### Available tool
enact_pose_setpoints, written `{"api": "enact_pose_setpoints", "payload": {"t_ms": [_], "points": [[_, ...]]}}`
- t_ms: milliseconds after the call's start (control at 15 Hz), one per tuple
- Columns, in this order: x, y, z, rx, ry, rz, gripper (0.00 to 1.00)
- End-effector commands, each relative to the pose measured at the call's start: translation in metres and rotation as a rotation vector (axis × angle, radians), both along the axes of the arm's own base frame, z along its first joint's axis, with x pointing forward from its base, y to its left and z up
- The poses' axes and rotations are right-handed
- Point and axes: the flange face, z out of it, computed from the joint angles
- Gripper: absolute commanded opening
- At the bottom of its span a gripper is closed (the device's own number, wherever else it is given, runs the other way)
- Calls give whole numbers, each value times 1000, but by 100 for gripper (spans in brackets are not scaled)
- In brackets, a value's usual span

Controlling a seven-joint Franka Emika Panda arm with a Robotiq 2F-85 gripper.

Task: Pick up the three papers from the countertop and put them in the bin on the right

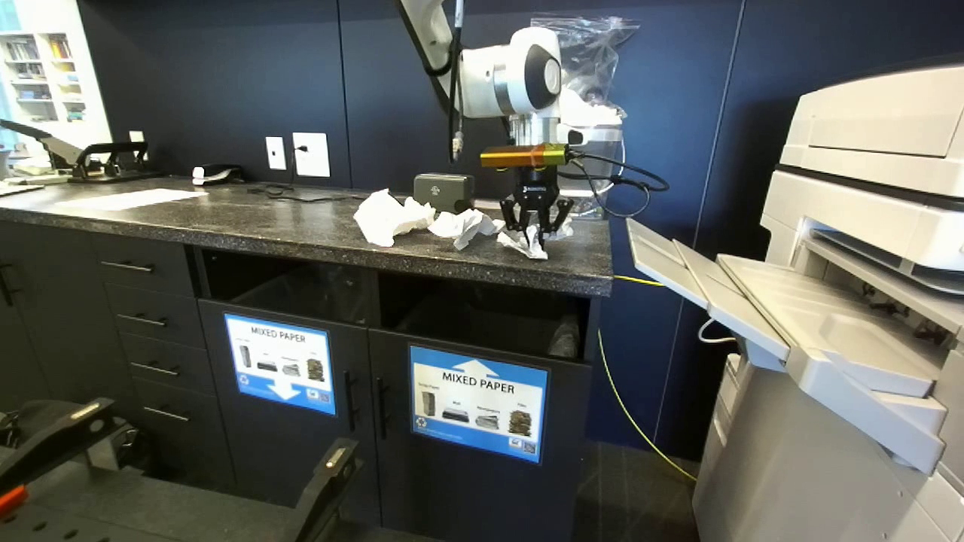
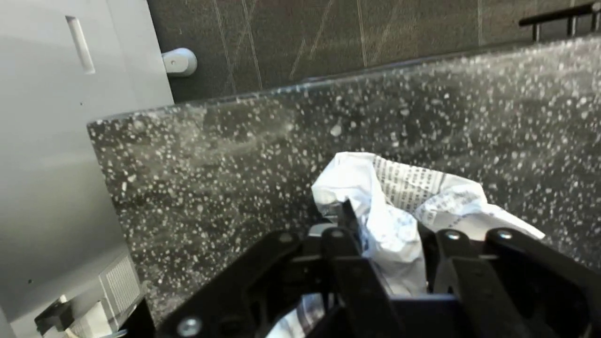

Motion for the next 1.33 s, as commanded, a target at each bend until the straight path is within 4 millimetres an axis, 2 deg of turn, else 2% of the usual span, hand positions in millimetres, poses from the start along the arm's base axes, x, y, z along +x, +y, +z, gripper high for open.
{"api": "enact_pose_setpoints", "payload": {"t_ms": [0,400,667,933,1267], "points": [[-38,1,13,58,57,86,17],[-98,3,25,121,71,173,15],[-144,8,21,152,60,224,13],[-194,34,-3,183,61,298,11],[-235,74,-51,203,34,354,13]]}}
